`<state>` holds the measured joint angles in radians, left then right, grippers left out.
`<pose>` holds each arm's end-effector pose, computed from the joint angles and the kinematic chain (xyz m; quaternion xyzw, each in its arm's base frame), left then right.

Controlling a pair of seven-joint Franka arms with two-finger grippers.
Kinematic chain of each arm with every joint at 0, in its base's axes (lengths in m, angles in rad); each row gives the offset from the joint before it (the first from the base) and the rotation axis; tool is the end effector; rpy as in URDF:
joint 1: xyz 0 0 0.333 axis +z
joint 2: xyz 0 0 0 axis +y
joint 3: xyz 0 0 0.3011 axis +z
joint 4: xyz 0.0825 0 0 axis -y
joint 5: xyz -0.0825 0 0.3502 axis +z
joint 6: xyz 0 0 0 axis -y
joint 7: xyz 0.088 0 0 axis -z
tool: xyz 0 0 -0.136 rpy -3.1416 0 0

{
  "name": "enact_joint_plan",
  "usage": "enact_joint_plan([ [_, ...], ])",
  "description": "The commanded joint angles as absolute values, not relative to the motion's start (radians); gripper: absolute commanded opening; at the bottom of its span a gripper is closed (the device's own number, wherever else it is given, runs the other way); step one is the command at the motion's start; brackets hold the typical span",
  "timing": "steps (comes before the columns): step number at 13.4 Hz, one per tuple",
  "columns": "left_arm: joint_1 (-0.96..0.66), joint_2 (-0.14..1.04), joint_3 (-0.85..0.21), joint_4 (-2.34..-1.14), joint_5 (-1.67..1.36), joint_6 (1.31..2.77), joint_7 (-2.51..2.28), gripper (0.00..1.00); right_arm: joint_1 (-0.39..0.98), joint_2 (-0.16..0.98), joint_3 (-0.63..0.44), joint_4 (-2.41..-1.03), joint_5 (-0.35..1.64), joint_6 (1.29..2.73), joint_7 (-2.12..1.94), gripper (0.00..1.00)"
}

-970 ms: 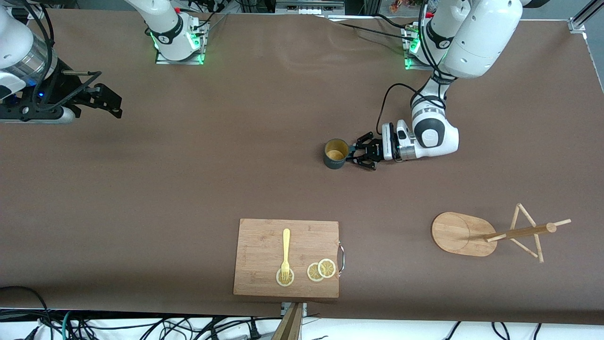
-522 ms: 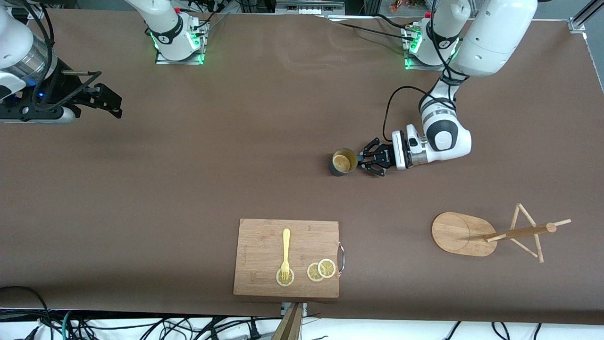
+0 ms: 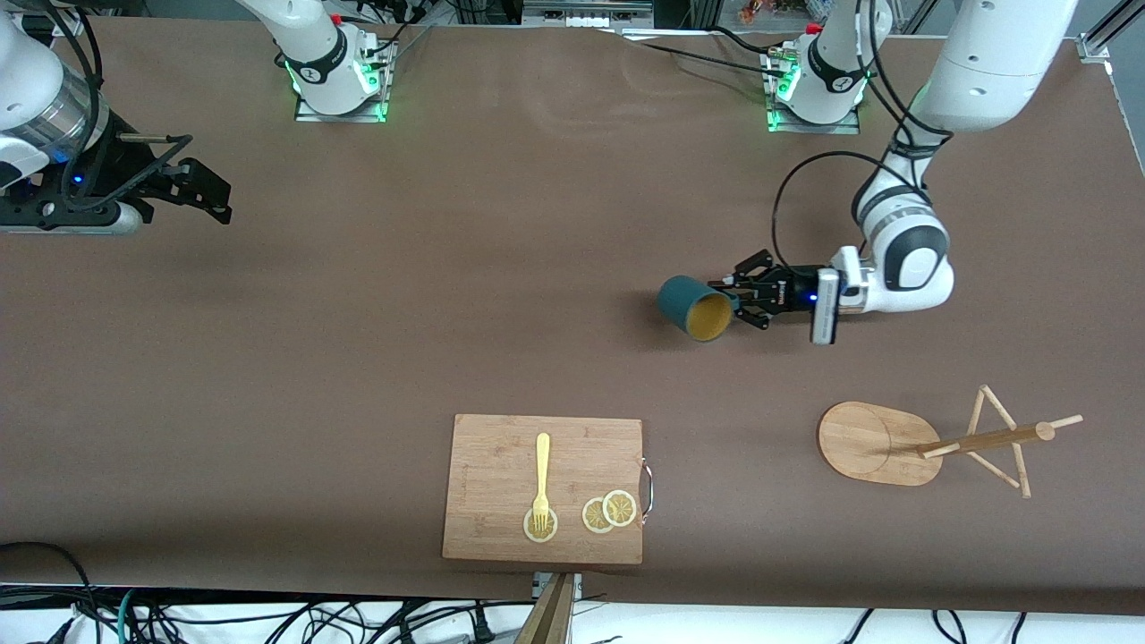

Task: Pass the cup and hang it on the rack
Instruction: 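Grasp the mug handle with the left gripper and lift it, then carry the teal mug with the left gripper over the wooden rack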

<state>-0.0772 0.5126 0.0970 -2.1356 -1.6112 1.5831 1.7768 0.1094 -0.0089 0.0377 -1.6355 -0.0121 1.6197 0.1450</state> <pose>0.5065 -0.1251 0.2039 0.6826 -0.2316 0.2545 0.6448 0.5157 0.0749 0.5611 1.0000 0.0014 -0.0025 0.0066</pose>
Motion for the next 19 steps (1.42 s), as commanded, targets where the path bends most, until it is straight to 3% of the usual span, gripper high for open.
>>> enact_joint_plan([
  [1,0.012,0.465,0.106,-2.149,-1.574,1.455,1.562,0.00,0.112,-0.003,0.044,-1.612,-0.009,1.594,0.133,1.00],
  [8,0.204,0.454,0.164,-2.151,-1.528,1.200,1.182,0.00,0.114,-0.003,0.046,-1.612,-0.008,1.591,0.132,1.00],
  [19,0.400,0.540,0.163,-2.072,-1.638,1.121,0.764,0.00,0.143,-0.002,0.046,-1.611,-0.018,1.627,0.133,1.00],
])
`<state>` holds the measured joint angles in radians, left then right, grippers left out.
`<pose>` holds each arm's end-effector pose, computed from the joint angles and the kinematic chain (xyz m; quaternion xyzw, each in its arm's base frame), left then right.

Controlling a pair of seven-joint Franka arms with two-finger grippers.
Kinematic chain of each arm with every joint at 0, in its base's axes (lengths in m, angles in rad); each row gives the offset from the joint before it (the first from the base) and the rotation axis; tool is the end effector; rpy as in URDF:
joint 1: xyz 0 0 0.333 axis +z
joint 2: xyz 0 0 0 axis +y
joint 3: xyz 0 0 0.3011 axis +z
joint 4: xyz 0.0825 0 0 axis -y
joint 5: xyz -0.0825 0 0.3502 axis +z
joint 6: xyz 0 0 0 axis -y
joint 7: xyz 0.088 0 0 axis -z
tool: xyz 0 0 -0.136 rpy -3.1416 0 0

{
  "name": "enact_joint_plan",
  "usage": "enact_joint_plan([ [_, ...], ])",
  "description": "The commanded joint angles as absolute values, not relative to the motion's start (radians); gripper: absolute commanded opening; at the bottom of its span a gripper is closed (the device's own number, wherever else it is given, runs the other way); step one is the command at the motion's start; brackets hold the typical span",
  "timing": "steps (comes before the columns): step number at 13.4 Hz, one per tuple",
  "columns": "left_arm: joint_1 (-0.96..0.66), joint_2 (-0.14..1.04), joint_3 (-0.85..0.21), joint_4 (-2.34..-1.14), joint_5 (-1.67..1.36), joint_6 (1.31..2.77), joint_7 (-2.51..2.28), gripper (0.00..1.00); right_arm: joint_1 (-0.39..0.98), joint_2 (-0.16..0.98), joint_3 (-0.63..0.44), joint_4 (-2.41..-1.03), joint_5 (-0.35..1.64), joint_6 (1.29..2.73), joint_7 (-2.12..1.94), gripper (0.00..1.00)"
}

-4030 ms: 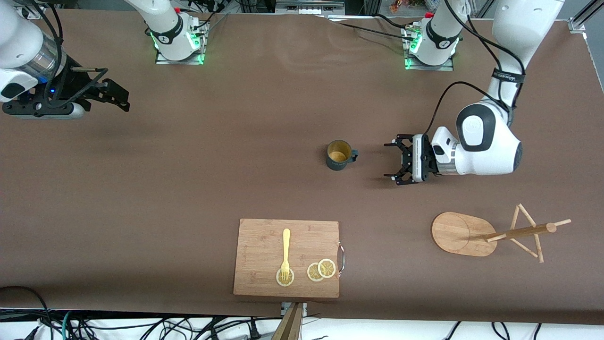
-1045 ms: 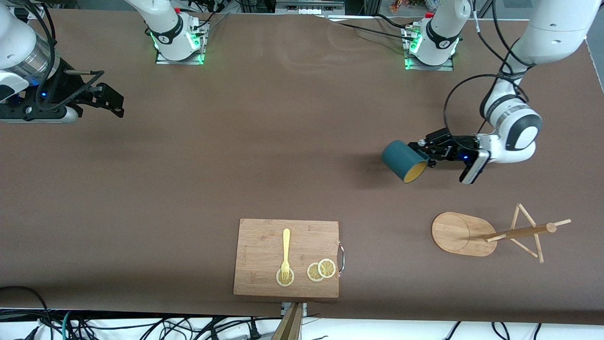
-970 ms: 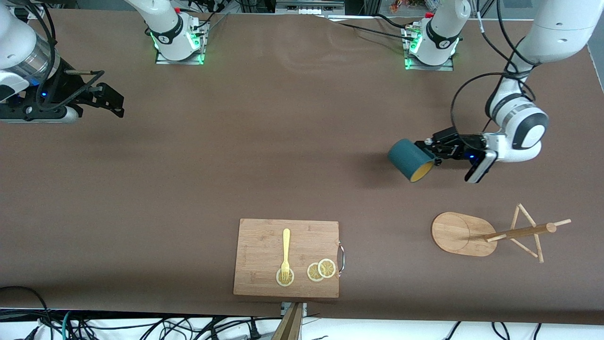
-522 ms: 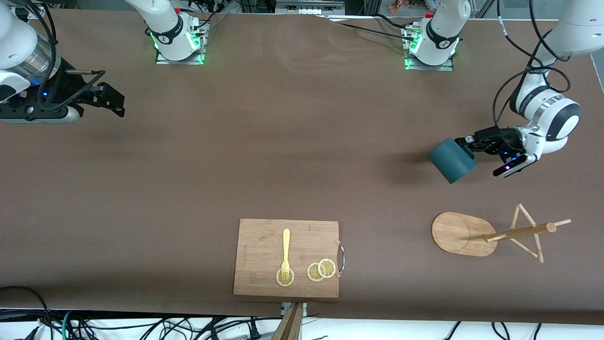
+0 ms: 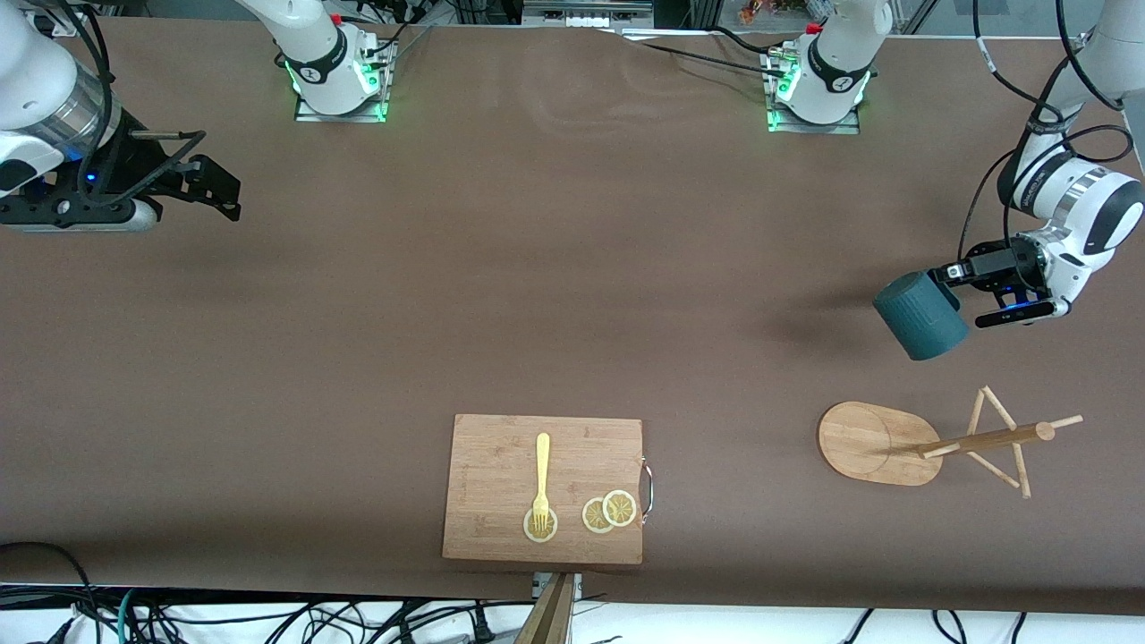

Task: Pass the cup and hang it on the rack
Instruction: 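Carry the teal mug with the left gripper over the wooden rack, then lower the mug onto a rack peg and open the left gripper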

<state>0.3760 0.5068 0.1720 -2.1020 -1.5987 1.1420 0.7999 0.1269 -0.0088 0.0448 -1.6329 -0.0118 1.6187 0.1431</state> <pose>0.4959 0.1087 0.2684 0.5739 0.1553 0.0487 0.8026 0.5138 0.0876 0.5621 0.9999 0.0146 -0.0017 0.0064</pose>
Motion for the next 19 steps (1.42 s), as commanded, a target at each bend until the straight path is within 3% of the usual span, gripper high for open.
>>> enact_joint_plan([
  [1,0.402,0.548,0.164,-2.054,-1.647,1.121,0.738,0.00,0.155,-0.002,0.045,-1.611,-0.026,1.637,0.132,1.00],
  [10,0.460,0.702,0.163,-1.876,-1.704,1.127,0.709,0.00,0.173,-0.002,0.046,-1.612,-0.032,1.637,0.133,1.00],
  [19,0.463,0.810,0.163,-1.787,-1.772,1.127,0.669,0.00,0.175,-0.002,0.044,-1.612,-0.032,1.637,0.133,1.00],
])
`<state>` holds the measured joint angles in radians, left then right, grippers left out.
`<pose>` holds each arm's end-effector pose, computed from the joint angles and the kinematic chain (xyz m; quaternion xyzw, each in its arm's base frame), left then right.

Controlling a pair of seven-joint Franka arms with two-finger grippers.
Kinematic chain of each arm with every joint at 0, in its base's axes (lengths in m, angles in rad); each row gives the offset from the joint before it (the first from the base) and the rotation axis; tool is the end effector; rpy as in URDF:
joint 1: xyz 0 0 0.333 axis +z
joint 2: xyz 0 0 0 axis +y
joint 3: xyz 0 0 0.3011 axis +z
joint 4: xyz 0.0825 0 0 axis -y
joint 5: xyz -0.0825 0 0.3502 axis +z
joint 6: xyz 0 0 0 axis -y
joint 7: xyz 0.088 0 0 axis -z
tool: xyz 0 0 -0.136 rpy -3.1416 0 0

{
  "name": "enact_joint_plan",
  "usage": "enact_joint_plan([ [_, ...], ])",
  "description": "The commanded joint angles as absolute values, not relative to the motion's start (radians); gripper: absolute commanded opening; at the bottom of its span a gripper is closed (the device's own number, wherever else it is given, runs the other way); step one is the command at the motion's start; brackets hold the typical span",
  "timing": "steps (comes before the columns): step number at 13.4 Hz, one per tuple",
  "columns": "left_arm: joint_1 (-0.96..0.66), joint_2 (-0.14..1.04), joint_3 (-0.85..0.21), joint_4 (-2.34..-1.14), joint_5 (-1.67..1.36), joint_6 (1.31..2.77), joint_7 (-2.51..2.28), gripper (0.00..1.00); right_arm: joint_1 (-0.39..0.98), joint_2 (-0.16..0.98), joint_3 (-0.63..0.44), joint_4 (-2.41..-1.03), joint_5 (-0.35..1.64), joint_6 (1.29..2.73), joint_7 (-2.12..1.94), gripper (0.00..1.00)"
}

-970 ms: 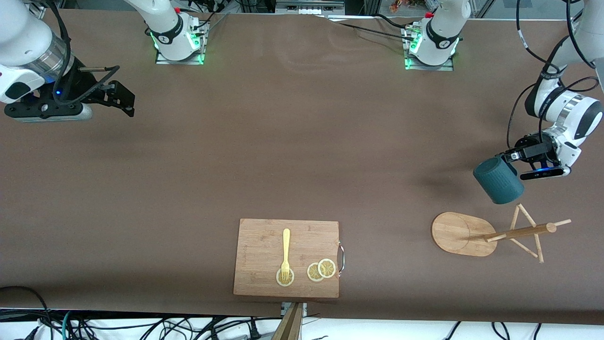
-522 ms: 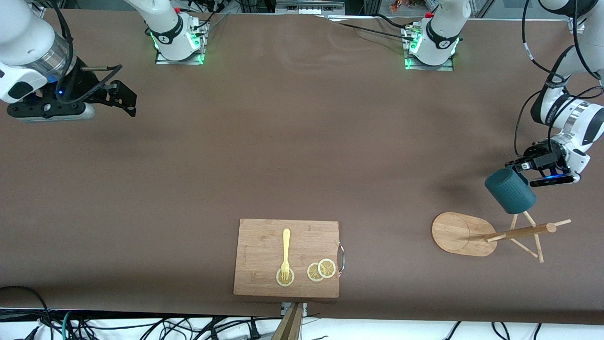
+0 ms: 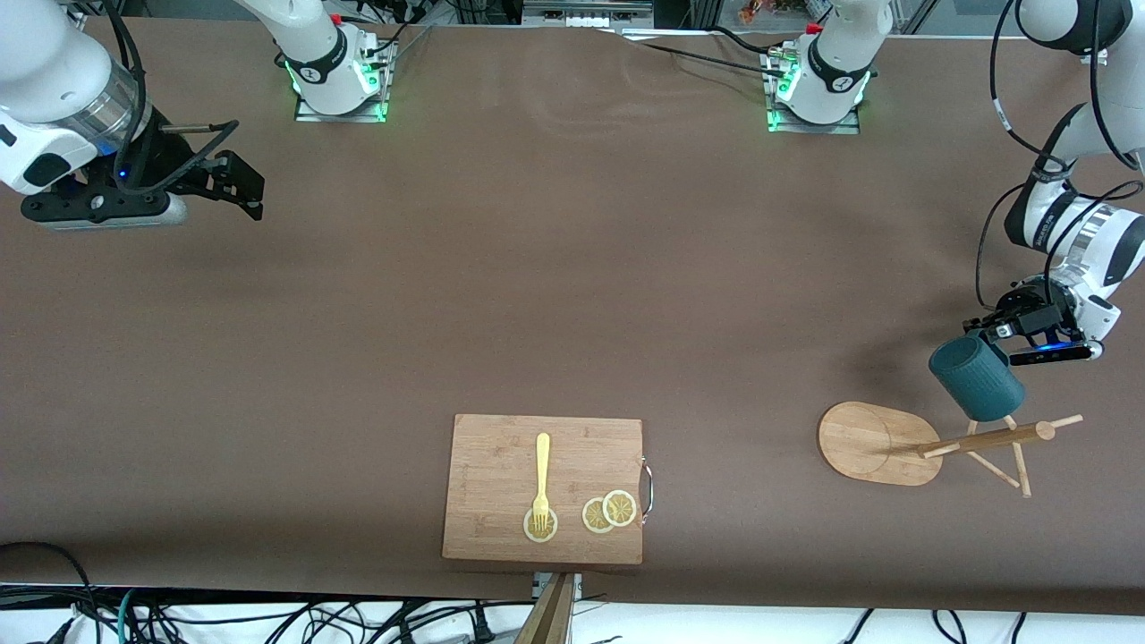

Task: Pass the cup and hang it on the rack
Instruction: 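Lower the mug onto a rack peg and open the left gripper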

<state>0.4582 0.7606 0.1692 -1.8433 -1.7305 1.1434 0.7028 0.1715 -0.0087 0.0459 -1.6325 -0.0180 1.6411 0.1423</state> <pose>0.5415 0.1817 0.2147 0.5403 0.2167 0.0840 0.8088 0.5124 0.1109 0.5642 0.9992 0.0381 0.0101 0.0075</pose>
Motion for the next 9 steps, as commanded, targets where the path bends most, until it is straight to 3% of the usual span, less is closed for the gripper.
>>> enact_joint_plan([
  [1,0.463,0.830,0.163,-1.758,-1.773,1.127,0.666,0.00,0.175,-0.002,0.044,-1.611,-0.032,1.637,0.133,1.00],
  [3,0.463,0.844,0.163,-1.744,-1.773,1.129,0.654,0.00,0.175,-0.002,0.046,-1.612,-0.032,1.637,0.133,1.00],
  [5,0.463,0.842,0.163,-1.746,-1.767,1.126,0.657,0.67,0.175,-0.002,0.045,-1.612,-0.032,1.637,0.133,1.00],
  [6,0.463,0.839,0.163,-1.746,-1.755,1.120,0.660,0.91,0.175,-0.002,0.044,-1.612,-0.032,1.637,0.133,1.00],
  [7,0.463,0.835,0.164,-1.747,-1.726,1.109,0.666,1.00,0.175,-0.002,0.044,-1.612,-0.032,1.638,0.133,1.00],
  [9,0.466,0.809,0.182,-1.747,-1.614,1.111,0.667,1.00,0.175,-0.002,0.044,-1.612,-0.032,1.638,0.133,1.00],
])
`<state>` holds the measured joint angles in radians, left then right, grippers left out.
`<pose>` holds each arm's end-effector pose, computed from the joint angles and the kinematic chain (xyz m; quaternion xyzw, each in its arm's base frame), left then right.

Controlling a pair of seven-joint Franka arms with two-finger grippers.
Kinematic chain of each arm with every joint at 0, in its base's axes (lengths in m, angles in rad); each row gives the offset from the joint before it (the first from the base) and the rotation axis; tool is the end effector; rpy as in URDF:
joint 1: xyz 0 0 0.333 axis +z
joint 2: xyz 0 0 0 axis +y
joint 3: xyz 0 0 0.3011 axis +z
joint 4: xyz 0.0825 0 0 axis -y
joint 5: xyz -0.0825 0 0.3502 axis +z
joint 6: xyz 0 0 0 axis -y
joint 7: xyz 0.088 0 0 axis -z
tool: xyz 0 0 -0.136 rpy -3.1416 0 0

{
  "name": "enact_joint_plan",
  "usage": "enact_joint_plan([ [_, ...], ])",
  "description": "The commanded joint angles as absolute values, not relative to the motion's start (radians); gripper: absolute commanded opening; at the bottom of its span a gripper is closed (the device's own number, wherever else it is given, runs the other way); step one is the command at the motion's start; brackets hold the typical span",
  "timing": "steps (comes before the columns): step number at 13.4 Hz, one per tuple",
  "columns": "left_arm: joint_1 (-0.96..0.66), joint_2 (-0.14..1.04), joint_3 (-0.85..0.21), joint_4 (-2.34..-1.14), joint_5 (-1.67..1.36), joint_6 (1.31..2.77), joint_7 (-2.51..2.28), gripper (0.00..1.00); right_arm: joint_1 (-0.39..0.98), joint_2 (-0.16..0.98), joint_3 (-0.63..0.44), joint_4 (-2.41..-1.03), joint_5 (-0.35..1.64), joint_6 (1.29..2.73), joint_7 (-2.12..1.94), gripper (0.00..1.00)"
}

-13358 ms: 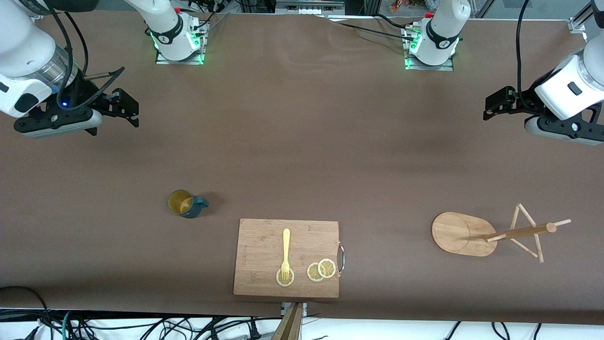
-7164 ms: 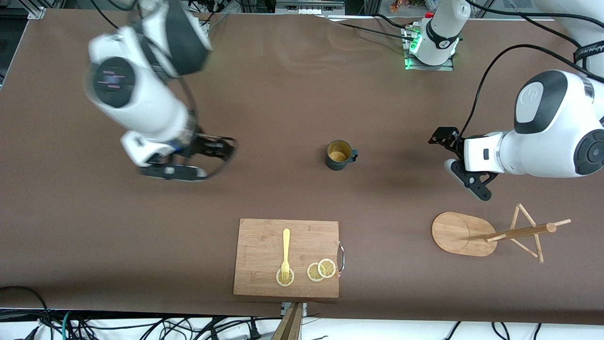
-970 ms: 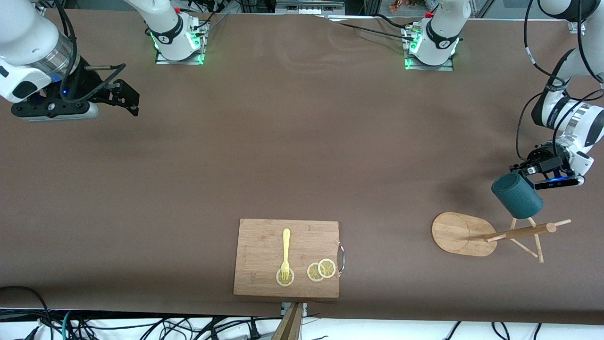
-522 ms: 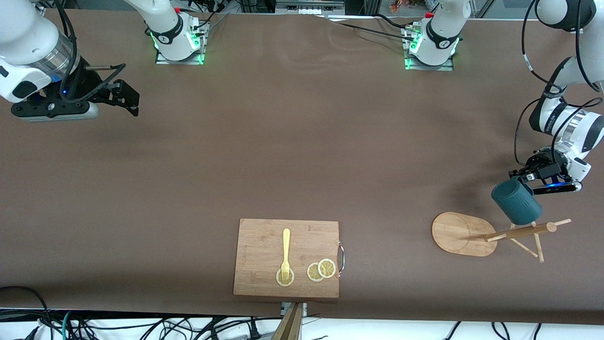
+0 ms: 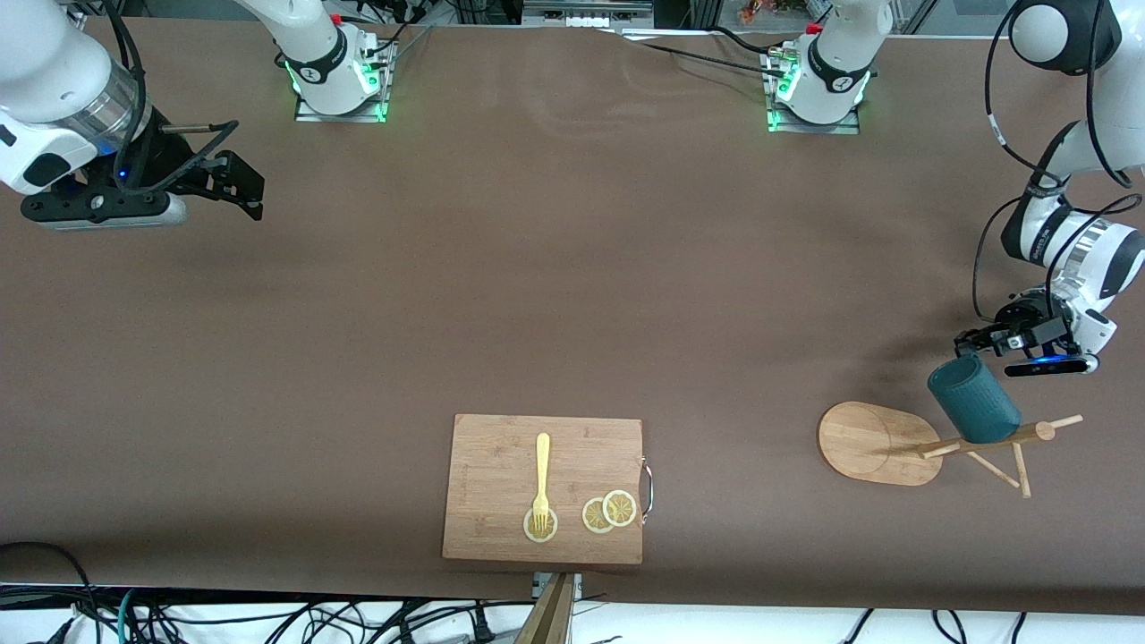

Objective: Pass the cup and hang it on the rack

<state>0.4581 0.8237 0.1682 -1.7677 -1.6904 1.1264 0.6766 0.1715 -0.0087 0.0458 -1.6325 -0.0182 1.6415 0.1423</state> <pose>0.5475 0.1817 0.1991 0.5497 0.2086 0.0540 0.8071 0.5125 0.1108 0.5642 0.9992 0.0381 0.0104 0.0076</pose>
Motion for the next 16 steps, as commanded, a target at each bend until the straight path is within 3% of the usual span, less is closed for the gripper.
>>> enact_joint_plan([
  [1,0.463,0.787,0.204,-1.747,-1.567,1.111,0.667,1.00,0.175,-0.002,0.044,-1.612,-0.032,1.638,0.133,1.00],
  [9,0.408,0.497,0.264,-1.746,-0.958,1.114,0.545,1.00,0.175,-0.002,0.046,-1.612,-0.032,1.640,0.132,1.00],
  [16,0.085,0.304,0.246,-1.456,-0.500,1.120,0.105,1.00,0.189,-0.002,0.046,-1.612,-0.031,1.640,0.133,1.00],
])
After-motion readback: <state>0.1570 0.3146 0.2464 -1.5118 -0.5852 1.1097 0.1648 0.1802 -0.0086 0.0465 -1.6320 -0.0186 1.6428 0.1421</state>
